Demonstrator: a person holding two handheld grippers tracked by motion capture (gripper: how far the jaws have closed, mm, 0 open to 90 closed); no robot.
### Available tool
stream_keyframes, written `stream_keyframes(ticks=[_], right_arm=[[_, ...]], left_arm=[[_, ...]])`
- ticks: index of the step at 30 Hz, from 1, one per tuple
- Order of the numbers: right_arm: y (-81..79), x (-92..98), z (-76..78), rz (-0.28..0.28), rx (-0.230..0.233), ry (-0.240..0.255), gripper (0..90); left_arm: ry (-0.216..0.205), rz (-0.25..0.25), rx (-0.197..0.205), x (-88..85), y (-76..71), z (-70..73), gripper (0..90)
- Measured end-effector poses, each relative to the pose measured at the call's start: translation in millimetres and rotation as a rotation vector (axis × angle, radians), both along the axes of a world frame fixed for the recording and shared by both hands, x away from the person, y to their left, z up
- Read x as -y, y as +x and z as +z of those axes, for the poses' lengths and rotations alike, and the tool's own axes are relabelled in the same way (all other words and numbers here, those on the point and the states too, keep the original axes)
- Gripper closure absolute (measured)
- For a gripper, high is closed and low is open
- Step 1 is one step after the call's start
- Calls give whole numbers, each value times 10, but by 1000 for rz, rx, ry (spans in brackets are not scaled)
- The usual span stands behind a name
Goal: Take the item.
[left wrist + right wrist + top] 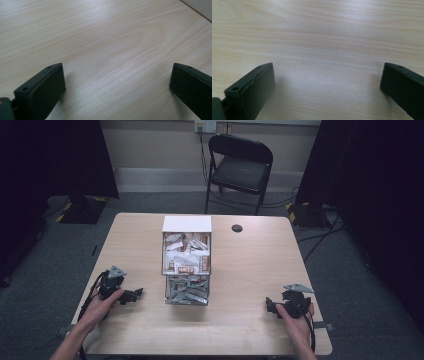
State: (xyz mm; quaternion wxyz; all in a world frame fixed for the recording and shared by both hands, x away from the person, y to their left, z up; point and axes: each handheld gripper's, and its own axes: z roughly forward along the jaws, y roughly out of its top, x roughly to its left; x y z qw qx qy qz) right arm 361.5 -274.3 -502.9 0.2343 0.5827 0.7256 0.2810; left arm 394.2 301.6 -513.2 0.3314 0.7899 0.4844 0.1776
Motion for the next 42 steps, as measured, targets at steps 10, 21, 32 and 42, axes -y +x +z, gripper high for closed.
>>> stream_keyframes(ticks=[10, 21, 32, 42], right_arm=[[-6, -18, 10, 4, 1, 4, 18], [-54, -83, 95, 63, 18, 51, 158], [-87, -175, 176, 144, 61, 89, 236], [-111, -258, 276, 210, 82, 115, 360]], left_arm=[[-3, 3, 1, 2, 0, -1, 0], [0, 0, 0, 0, 0, 0, 0], [-3, 4, 2, 3, 0, -2, 0], [-4, 2, 1, 2, 1, -2, 0]])
